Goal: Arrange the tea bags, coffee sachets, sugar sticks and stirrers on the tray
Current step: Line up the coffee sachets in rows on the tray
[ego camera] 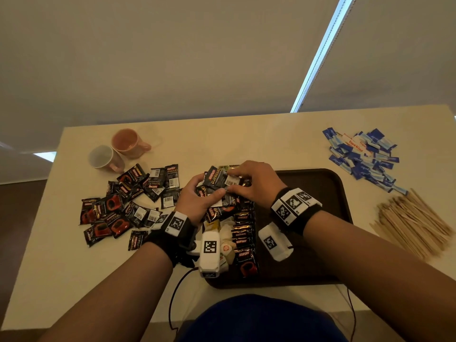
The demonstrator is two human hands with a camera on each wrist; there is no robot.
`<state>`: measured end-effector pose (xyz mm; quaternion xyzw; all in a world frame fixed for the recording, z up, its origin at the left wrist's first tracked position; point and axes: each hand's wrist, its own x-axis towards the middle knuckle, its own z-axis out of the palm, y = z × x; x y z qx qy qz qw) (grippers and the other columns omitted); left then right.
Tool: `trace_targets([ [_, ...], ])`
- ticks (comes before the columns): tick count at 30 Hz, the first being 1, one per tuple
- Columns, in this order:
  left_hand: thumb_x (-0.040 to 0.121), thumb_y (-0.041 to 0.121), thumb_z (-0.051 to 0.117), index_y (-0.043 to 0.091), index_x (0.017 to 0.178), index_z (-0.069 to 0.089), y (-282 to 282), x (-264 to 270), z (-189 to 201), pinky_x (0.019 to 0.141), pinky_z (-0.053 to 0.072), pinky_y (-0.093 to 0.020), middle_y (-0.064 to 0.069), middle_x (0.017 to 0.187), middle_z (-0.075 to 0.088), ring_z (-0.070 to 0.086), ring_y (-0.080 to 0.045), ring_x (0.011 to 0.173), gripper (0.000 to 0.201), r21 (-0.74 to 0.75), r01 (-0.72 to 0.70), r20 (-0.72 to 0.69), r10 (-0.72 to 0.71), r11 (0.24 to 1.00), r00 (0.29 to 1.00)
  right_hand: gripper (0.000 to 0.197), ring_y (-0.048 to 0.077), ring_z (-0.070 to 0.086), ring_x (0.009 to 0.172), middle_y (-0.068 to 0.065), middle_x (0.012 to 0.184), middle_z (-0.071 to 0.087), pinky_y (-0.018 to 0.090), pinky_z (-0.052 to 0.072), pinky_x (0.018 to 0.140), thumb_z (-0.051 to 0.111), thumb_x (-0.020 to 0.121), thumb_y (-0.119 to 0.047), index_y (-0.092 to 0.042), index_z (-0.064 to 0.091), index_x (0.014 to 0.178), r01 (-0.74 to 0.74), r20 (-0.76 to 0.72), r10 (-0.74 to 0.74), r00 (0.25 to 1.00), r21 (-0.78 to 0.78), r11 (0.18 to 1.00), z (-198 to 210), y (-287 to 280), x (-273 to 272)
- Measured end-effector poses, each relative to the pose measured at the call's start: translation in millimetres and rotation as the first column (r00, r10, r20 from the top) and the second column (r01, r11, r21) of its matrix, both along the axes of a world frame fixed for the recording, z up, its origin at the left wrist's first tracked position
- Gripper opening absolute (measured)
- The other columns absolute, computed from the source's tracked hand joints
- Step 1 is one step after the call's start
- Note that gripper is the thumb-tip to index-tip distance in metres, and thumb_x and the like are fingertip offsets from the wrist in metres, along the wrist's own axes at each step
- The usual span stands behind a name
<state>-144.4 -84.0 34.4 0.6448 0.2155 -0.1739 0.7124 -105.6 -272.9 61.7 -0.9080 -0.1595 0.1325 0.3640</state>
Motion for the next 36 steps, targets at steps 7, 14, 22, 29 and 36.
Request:
trace_targets([
  [7, 0.043, 0.051, 0.095, 0.050, 0.103, 0.069, -2.8, -0.6, -6.1, 0.092, 0.054, -0.060, -0.009, 0.123, 0.068, 0.068, -0.034, 0.110, 0.066, 0.001, 0.024, -0.001, -0.024, 1.000, 1.000, 0.058, 0.011, 0.062, 0.107, 0.000, 0.119, 0.069, 0.018, 0.043, 0.085, 0.076, 0.082, -0.045, -0.017, 0.063, 0.131, -0.133, -0.131, 0.123, 0.984, -0.070, 0.989, 6.7, -8.6, 0.2],
  [14, 0.033, 0.054, 0.098, 0.032, 0.117, 0.064, -3.4, 3.7, -11.9, 0.088, 0.055, -0.060, -0.012, 0.118, 0.070, 0.070, -0.036, 0.105, 0.093, 0.004, 0.009, -0.003, -0.009, 1.000, 1.000, 0.025, 0.022, 0.061, 0.078, 0.008, 0.088, 0.067, 0.035, 0.046, 0.072, 0.043, 0.103, -0.015, -0.006, 0.066, 0.103, 0.049, -0.140, -0.053, 0.989, -0.034, 0.998, -10.9, -18.5, 8.0],
  [22, 0.030, 0.059, 0.097, 0.044, 0.107, 0.067, 2.4, 7.8, -25.0, 0.089, 0.056, -0.057, -0.008, 0.120, 0.070, 0.068, -0.034, 0.109, 0.084, 0.035, -0.005, -0.029, 0.006, 0.999, 1.000, 0.025, 0.019, 0.064, 0.099, 0.008, 0.108, 0.071, 0.032, 0.050, 0.091, 0.059, 0.097, -0.016, -0.007, 0.069, 0.118, 0.512, -0.355, -0.489, 0.796, -0.035, 0.858, -65.0, -52.6, 7.1],
  [29, 0.040, 0.059, 0.097, 0.048, 0.113, 0.064, 8.6, 9.4, -42.2, 0.089, 0.054, -0.060, -0.007, 0.125, 0.067, 0.066, -0.038, 0.112, 0.081, 0.076, -0.013, -0.076, 0.019, 0.997, 0.997, 0.027, 0.012, 0.060, 0.097, 0.004, 0.114, 0.070, 0.026, 0.046, 0.092, 0.068, 0.091, -0.013, -0.012, 0.070, 0.118, 0.677, -0.446, -0.631, 0.635, -0.071, 0.732, -92.7, -64.3, -7.5],
  [36, 0.035, 0.060, 0.098, 0.051, 0.109, 0.064, 12.1, 10.5, -49.0, 0.090, 0.053, -0.060, -0.007, 0.125, 0.067, 0.066, -0.038, 0.112, 0.083, 0.096, -0.017, -0.090, 0.026, 0.995, 0.996, 0.021, 0.015, 0.065, 0.094, -0.005, 0.091, 0.067, 0.035, 0.053, 0.094, 0.072, 0.088, -0.015, -0.017, 0.072, 0.110, 0.673, -0.457, -0.633, 0.625, -0.094, 0.733, -105.9, -61.5, -11.5],
])
